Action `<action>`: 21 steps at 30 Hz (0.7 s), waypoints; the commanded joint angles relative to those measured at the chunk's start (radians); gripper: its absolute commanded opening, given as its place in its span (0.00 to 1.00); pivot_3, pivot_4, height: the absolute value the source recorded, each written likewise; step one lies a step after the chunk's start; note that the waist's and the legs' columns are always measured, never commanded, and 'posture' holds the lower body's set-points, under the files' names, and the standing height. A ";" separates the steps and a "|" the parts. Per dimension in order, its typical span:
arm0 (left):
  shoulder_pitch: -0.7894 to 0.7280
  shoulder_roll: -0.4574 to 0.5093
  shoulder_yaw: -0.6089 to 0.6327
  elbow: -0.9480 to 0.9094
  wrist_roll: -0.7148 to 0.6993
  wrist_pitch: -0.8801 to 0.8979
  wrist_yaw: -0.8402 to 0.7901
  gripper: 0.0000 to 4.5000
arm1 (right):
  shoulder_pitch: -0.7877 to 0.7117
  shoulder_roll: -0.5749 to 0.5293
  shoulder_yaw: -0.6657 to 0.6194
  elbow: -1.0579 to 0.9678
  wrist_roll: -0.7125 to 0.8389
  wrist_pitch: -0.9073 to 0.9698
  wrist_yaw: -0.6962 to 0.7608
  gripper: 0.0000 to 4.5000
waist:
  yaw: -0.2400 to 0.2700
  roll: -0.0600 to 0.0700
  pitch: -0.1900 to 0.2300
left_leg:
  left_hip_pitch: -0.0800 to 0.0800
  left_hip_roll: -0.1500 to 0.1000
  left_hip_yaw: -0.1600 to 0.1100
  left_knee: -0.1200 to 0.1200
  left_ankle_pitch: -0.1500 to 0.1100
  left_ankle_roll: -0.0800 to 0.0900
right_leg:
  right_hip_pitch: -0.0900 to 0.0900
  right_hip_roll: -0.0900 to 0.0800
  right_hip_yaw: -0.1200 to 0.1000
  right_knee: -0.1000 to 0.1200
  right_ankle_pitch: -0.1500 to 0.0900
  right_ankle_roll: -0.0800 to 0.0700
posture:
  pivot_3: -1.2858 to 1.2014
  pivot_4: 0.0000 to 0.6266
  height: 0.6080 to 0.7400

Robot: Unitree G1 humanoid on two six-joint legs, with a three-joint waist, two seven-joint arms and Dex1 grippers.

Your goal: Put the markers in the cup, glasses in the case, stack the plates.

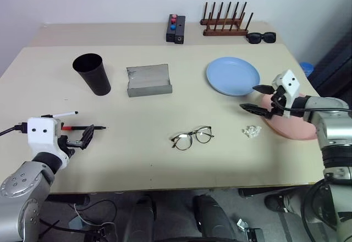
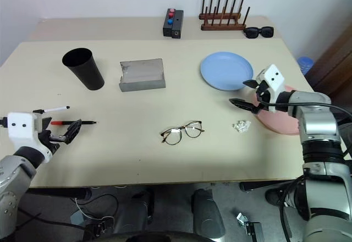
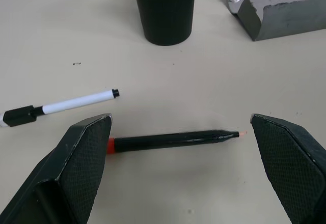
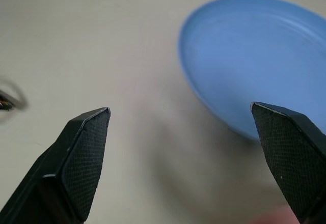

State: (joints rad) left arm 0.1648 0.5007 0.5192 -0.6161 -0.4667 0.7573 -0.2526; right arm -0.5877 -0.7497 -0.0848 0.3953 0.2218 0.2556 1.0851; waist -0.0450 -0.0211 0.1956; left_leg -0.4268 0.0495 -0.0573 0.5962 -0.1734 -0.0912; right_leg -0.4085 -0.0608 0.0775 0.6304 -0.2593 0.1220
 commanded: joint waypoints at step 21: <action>-0.713 -0.603 0.153 0.043 0.280 0.631 0.786 0.99 | 0.101 0.084 0.023 -0.246 0.076 0.075 -0.043 1.00 | 0.005 -0.002 -0.001 | 0.000 -0.001 -0.004 0.003 0.000 0.000 | 0.004 0.002 -0.001 0.000 0.004 0.008 | 0.52 0.24 1.00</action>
State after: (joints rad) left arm -0.5247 -0.0963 0.6456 -0.5417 -0.2150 1.3536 0.5041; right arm -0.4826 -0.6661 -0.0494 0.1531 0.2825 0.3549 1.0346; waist -0.0402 -0.0233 0.1949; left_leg -0.4269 0.0490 -0.0613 0.5996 -0.1732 -0.0912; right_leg -0.4045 -0.0585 0.0764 0.6303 -0.2557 0.1297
